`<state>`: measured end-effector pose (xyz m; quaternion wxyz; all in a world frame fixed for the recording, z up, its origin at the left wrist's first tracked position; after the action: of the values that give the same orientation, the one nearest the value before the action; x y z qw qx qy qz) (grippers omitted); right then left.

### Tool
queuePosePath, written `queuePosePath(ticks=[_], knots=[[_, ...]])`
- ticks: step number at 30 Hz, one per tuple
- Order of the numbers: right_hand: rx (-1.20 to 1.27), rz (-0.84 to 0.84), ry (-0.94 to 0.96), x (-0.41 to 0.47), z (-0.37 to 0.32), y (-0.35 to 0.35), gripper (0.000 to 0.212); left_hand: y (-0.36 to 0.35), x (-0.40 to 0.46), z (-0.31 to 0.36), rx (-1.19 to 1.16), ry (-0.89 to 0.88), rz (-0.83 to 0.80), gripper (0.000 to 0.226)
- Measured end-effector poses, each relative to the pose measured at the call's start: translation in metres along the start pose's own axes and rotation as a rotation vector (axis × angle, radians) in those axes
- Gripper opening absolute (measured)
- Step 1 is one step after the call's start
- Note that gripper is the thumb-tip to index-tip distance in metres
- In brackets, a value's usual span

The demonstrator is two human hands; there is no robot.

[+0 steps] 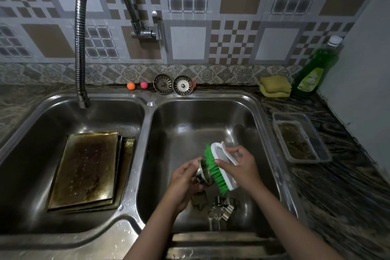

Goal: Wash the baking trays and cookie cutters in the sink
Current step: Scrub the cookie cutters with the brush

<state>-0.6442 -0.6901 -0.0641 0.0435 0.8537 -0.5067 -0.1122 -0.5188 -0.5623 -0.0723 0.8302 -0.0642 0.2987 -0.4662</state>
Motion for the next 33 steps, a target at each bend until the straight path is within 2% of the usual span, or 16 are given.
queuePosePath(ticks=[2, 4, 6, 8, 10, 13, 17, 19, 21, 24, 27, 30, 33], knots=[[-0.054, -0.006, 0.053, 0.004, -0.004, 0.006, 0.05, 0.011, -0.008, 0.012, 0.014, -0.003, -0.058, 0.033], [-0.075, -0.015, 0.089, 0.004, -0.008, 0.008, 0.056, 0.033, -0.018, 0.036, 0.08, -0.04, -0.088, 0.063], [-0.087, -0.037, 0.13, -0.001, -0.015, 0.009, 0.048, 0.066, -0.031, 0.063, 0.126, -0.1, -0.111, 0.082], [-0.118, -0.073, 0.163, -0.006, -0.016, 0.009, 0.044, 0.105, -0.046, 0.09, 0.187, -0.162, -0.088, 0.08], [-0.134, -0.118, 0.177, -0.012, -0.013, 0.008, 0.046, 0.146, -0.06, 0.109, 0.362, -0.173, 0.01, 0.078], [-0.131, -0.155, 0.163, -0.019, -0.004, 0.007, 0.051, 0.191, -0.07, 0.11, 0.589, -0.058, 0.085, 0.082], [-0.158, -0.181, 0.127, -0.024, 0.007, 0.001, 0.07, 0.23, -0.056, 0.067, 0.839, 0.241, 0.004, 0.085], [-0.175, -0.194, 0.136, -0.026, 0.005, -0.004, 0.064, 0.245, -0.048, 0.047, 0.905, 0.369, -0.042, 0.093], [-0.178, -0.196, 0.147, -0.028, 0.001, -0.005, 0.053, 0.253, -0.044, 0.04, 0.895, 0.415, -0.031, 0.084], [-0.172, -0.19, 0.145, -0.029, -0.001, -0.001, 0.055, 0.253, -0.042, 0.059, 0.841, 0.265, 0.092, 0.057], [-0.121, -0.168, 0.134, -0.031, -0.003, 0.006, 0.07, 0.224, -0.051, 0.09, 0.635, 0.069, 0.158, 0.06], [-0.071, -0.147, 0.129, -0.032, -0.005, 0.012, 0.073, 0.162, -0.05, 0.103, 0.625, -0.092, 0.032, 0.048], [-0.062, -0.111, 0.128, -0.032, -0.001, 0.018, 0.071, 0.102, -0.031, 0.084, 0.766, -0.112, -0.105, 0.04]])
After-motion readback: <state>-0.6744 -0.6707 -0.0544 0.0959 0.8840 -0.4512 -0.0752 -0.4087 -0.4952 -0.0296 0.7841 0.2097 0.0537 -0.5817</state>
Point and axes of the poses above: each hand's wrist, its own x-axis towards the middle knuckle, its own y-axis out of the back of the hand, z = x × y, the point moved 6 cm from there along x, towards the middle knuckle, and after that the axes turned 4 degrees about x, right-handed, at the moved point
